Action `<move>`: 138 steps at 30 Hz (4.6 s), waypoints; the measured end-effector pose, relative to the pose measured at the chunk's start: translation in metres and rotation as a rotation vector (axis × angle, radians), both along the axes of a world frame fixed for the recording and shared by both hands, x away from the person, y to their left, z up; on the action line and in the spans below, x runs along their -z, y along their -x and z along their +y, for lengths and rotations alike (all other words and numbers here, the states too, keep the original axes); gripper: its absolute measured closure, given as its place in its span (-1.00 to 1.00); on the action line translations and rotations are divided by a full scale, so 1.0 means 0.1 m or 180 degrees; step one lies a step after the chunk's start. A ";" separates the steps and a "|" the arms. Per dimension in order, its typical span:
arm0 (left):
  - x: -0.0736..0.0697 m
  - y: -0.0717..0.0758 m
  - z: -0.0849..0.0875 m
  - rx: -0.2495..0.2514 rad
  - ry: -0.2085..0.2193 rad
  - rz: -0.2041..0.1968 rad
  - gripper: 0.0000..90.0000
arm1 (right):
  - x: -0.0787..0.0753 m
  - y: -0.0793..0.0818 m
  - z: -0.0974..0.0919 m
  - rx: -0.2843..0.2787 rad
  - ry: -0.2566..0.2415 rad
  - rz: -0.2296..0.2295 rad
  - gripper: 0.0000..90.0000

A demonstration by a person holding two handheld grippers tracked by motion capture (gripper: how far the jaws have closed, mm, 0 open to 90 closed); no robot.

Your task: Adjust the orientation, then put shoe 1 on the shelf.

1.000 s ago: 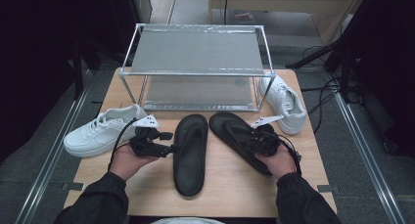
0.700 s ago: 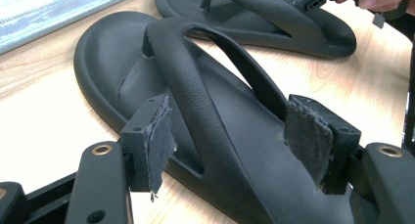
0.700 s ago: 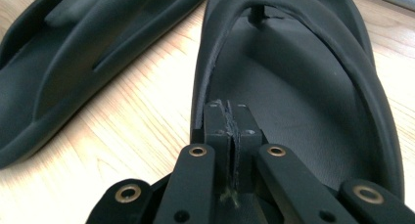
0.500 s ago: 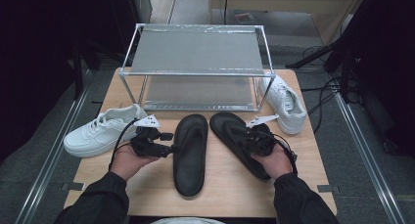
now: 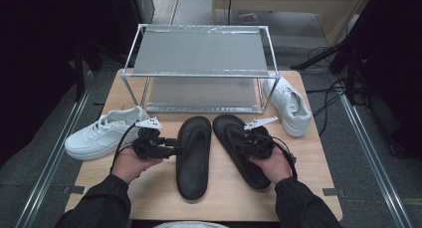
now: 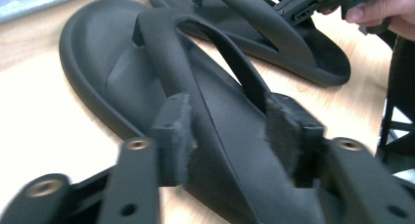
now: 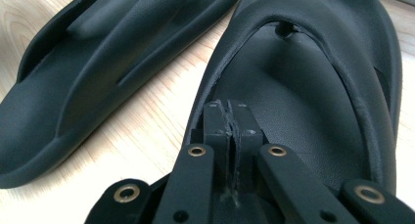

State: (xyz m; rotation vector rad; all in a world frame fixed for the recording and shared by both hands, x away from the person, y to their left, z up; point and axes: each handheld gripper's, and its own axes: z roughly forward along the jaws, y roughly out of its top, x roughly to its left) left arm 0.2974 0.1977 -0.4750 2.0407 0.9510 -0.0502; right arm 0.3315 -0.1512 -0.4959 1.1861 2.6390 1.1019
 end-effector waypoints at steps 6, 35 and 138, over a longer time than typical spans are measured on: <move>0.00 0.00 0.02 0.0002 -0.0007 -0.0041 0.62 | 0.00 0.01 0.05 0.0012 -0.0011 -0.0007 0.97; 0.34 -0.19 -0.06 -0.0085 -0.0405 0.0287 0.92 | 0.02 0.05 0.27 0.0014 -0.0148 -0.0036 0.97; -0.09 0.03 0.31 -0.0206 0.0104 -0.0254 0.10 | 0.25 0.40 0.68 0.0876 -0.0193 -0.0390 0.51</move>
